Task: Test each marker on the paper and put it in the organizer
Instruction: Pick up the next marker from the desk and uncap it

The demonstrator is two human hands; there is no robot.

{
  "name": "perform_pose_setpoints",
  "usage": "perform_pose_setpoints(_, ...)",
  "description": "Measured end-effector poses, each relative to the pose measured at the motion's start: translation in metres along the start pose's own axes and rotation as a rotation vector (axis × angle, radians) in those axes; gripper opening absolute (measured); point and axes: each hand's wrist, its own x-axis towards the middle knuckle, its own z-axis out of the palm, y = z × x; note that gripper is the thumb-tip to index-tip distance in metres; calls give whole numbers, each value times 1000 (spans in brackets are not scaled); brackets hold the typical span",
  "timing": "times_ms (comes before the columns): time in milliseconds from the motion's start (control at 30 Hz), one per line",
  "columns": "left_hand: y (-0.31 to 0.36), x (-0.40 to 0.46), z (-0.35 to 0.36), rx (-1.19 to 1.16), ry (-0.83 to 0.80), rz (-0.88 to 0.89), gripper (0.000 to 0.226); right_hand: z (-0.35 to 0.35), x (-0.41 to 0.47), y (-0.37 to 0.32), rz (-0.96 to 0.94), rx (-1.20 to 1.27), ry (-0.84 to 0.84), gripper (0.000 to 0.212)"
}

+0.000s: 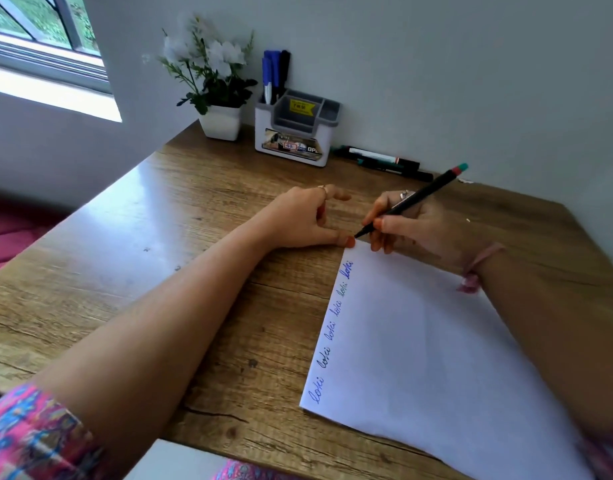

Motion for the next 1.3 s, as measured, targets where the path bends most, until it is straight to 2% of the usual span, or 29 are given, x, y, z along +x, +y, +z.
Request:
perform_pose_setpoints(100,-2,1,1,-13,12,-1,71,6,4,14,-14,-47,60,15)
perform_pose_setpoints(233,-3,1,1,-26,11,-12,69,15,7,21,-23,-85,143,11)
perform_pose_setpoints(467,-2,2,0,-12,-18,-23,58,18,6,22,-41,-127,135,11)
perform_pose_setpoints(667,-5,3,1,-36,8,-47,71,17,6,24,-15,-147,107,6)
perform_pose_setpoints(1300,-5,3,4,-1,23,-55,69,15,8,29,-35,-136,132,15)
